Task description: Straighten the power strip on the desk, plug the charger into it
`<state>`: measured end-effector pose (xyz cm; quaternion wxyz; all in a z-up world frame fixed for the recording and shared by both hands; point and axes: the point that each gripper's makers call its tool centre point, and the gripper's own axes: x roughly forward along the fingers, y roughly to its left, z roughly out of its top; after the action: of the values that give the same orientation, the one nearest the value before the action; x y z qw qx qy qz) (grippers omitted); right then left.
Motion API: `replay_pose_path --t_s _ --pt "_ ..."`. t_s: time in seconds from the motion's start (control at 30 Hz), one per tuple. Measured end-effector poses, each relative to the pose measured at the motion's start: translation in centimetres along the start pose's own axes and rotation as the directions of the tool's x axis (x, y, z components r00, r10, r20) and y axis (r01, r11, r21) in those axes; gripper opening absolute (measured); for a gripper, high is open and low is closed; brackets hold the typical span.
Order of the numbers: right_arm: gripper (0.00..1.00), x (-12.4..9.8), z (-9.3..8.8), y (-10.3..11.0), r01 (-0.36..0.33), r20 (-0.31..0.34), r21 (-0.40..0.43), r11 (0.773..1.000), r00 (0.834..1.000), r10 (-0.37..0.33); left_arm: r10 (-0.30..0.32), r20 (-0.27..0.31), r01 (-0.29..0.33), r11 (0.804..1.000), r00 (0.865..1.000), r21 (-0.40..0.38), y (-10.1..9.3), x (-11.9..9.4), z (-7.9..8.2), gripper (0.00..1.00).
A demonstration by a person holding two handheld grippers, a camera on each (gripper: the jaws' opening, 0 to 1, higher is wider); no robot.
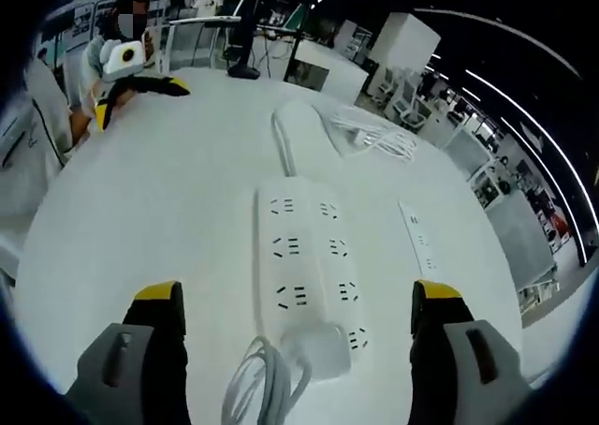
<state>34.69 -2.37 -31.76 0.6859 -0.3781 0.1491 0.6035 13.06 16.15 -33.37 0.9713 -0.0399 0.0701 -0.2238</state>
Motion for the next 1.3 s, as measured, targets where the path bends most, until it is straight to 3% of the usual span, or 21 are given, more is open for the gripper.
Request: replay_pose_path --t_s 0.1,0.37,0.43,0.53,0.73,0.87,0.97,1.13,1.23,1.3 --pt "1.0 -0.4 0.8 -0.2 0.013 0.054 0.019 1.0 0.998 -0.014 0.0 -0.002 0.0 1.0 1.0 -0.001 0.0 0.0 -0.1 0.99" --pt "1.0 -1.3 1.6 -0.7 0.047 0.106 0.052 0.998 0.993 -0.053 -0.005 0.002 0.005 1.0 1.0 -0.002 -0.1 0.0 0.0 0.99" --pt "1.0 -1.5 2.1 -0.5 0.044 0.145 0.07 0.997 0.988 -0.054 -0.007 0.002 0.007 1.0 1.0 -0.002 -0.2 0.0 0.0 0.99" --pt "1.0 -2.0 3.2 -0.5 0.047 0.234 0.111 0.993 0.97 -0.072 -0.008 0.002 0.008 1.0 1.0 -0.004 -0.2 0.0 -0.1 0.99" --pt "1.0 -3.9 5.1 -1.0 0.063 0.389 0.198 0.978 0.911 -0.137 -0.007 0.003 0.007 1.0 1.0 -0.005 -0.1 -0.1 -0.1 0.99" --pt "1.0 -4.8 5.4 -1.3 0.079 0.412 0.244 0.966 0.894 -0.177 -0.006 0.005 0.006 1.0 1.0 -0.006 -0.1 -0.1 -0.1 0.99" --pt "1.0 -6.0 6.1 -1.7 0.111 0.461 0.267 0.957 0.858 -0.228 -0.007 0.008 0.007 1.0 1.0 -0.008 -0.1 -0.1 0.0 0.99" --pt "1.0 -7.4 6.5 -1.6 0.143 0.486 0.31 0.94 0.826 -0.286 -0.015 0.009 0.016 1.0 1.0 -0.008 -0.3 -0.1 -0.1 0.99" --pt "1.0 -7.6 6.2 -1.5 0.18 0.459 0.322 0.93 0.829 -0.319 -0.021 0.013 0.021 1.0 1.0 -0.011 -0.5 0.0 -0.1 0.99" --pt "1.0 -7.9 6.2 -1.2 0.195 0.465 0.321 0.927 0.82 -0.333 -0.022 0.013 0.023 1.0 1.0 -0.013 -0.5 0.0 -0.1 0.99"
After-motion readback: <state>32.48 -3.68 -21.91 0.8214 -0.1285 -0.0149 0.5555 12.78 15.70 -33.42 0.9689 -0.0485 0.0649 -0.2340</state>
